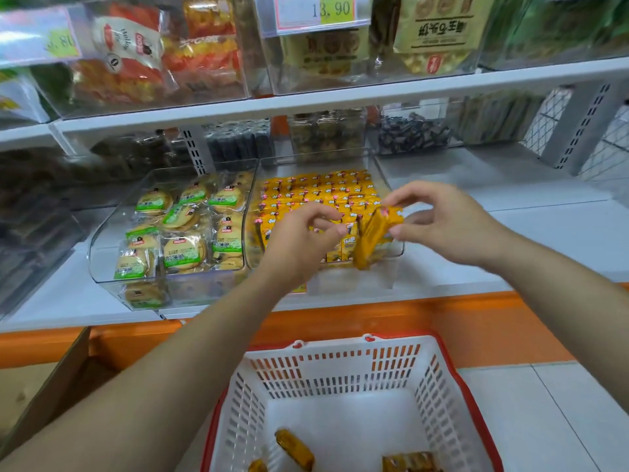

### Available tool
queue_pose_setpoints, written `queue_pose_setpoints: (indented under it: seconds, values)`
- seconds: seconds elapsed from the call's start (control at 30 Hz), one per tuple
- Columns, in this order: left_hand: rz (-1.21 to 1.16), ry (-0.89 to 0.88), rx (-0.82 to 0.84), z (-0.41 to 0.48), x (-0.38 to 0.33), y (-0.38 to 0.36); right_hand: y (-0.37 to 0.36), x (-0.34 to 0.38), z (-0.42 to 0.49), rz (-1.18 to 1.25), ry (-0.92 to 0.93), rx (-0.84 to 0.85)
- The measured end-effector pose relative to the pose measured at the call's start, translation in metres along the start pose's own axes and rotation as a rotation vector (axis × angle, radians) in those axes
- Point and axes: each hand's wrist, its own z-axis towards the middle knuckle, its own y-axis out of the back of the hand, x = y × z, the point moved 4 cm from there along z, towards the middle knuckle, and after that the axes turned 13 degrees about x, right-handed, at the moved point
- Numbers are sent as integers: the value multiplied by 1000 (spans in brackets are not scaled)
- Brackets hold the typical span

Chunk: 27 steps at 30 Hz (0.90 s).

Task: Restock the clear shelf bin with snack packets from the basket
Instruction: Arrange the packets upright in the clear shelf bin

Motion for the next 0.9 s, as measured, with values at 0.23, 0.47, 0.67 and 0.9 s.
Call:
queue_pose_setpoints:
  seconds: [0.23,0.47,0.67,0.9]
  values:
    - [645,-11,125,90,27,-7,26,-9,35,-215,-11,-24]
    - [713,-49,79,108,54,-2,26,-12,75,-208,50,103]
    - [615,-30,-1,107,65,1,14,-17,101,-567,-16,151]
    - [633,-23,-30,104,66,-1,7,-18,107,-887,-71,118]
